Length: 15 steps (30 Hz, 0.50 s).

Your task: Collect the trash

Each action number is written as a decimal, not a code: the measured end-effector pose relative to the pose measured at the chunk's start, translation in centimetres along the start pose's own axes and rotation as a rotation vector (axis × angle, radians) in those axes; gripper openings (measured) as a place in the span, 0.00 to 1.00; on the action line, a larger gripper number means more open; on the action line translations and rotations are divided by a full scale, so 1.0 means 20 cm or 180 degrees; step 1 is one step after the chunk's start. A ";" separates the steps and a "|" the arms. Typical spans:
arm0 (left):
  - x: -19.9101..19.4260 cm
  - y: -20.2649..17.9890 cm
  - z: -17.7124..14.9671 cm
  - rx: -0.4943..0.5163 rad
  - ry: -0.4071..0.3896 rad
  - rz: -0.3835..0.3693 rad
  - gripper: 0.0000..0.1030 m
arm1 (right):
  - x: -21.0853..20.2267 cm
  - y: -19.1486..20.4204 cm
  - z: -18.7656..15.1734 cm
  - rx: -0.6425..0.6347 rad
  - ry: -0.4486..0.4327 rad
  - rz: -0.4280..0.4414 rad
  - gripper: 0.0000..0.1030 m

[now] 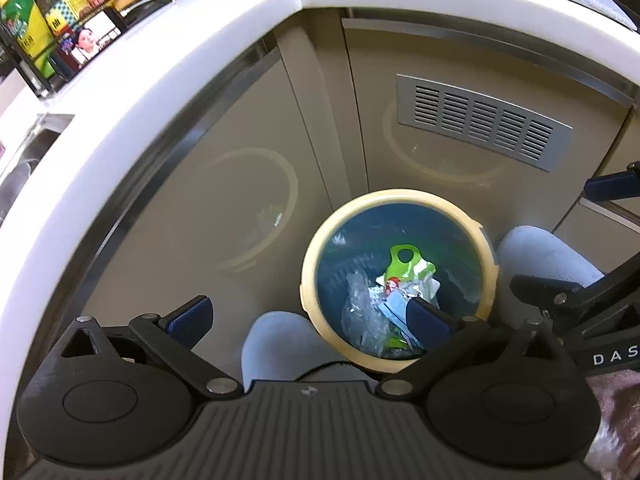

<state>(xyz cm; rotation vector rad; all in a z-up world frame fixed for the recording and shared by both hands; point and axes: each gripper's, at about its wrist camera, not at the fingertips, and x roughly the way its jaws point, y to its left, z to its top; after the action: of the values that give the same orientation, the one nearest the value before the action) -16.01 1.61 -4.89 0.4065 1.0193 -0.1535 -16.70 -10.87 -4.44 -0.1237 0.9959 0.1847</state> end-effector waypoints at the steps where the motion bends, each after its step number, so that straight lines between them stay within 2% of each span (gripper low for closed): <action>1: 0.00 0.00 0.00 -0.0010 0.0013 -0.0016 1.00 | 0.00 0.00 0.00 -0.0001 -0.0002 -0.0002 1.00; 15: 0.02 -0.01 -0.01 -0.0028 0.0065 -0.0040 1.00 | 0.02 0.00 0.00 0.0018 0.0031 -0.0001 1.00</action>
<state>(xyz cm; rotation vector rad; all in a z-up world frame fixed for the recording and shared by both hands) -15.99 1.52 -5.43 0.3944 1.0426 -0.1565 -16.54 -10.80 -4.73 -0.1197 1.0060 0.1812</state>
